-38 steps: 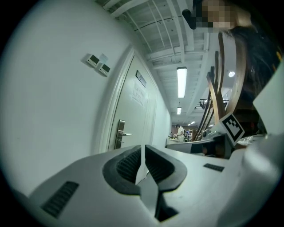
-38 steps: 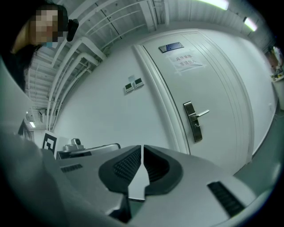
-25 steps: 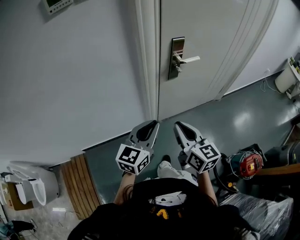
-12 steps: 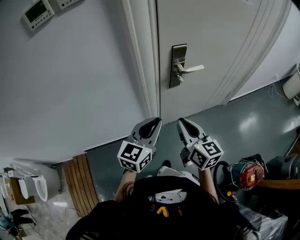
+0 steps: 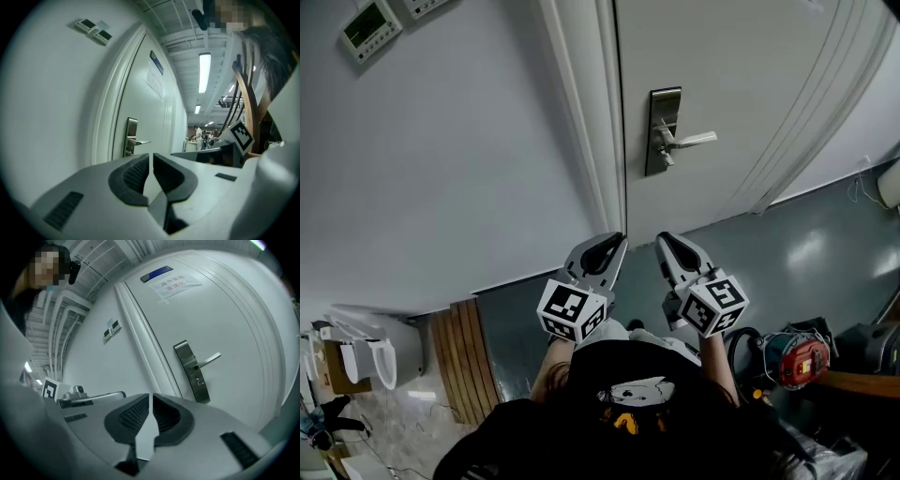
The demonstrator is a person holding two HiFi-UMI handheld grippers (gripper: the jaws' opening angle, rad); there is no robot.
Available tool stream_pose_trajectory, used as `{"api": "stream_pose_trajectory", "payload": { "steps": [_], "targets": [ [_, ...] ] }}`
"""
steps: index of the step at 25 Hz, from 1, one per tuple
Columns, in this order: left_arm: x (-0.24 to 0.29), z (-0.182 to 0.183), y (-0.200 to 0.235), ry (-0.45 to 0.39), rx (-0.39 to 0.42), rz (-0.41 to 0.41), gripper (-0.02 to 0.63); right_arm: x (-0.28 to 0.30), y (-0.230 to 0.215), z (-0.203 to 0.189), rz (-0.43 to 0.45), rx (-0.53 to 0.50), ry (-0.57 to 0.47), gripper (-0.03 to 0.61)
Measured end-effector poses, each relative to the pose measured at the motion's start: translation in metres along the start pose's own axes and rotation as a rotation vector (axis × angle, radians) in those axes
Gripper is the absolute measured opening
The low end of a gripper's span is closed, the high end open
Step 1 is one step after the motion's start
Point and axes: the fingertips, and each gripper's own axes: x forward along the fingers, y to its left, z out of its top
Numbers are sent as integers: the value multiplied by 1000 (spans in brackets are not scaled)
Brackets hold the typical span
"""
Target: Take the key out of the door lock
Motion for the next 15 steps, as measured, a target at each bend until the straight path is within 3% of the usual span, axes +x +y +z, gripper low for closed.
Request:
{"api": "stream_pose_trajectory", "payload": {
  "steps": [15],
  "targets": [
    [0,-12,-3,39,3,7,31,7,-12,-3,4,35,-1,12]
  ]
}}
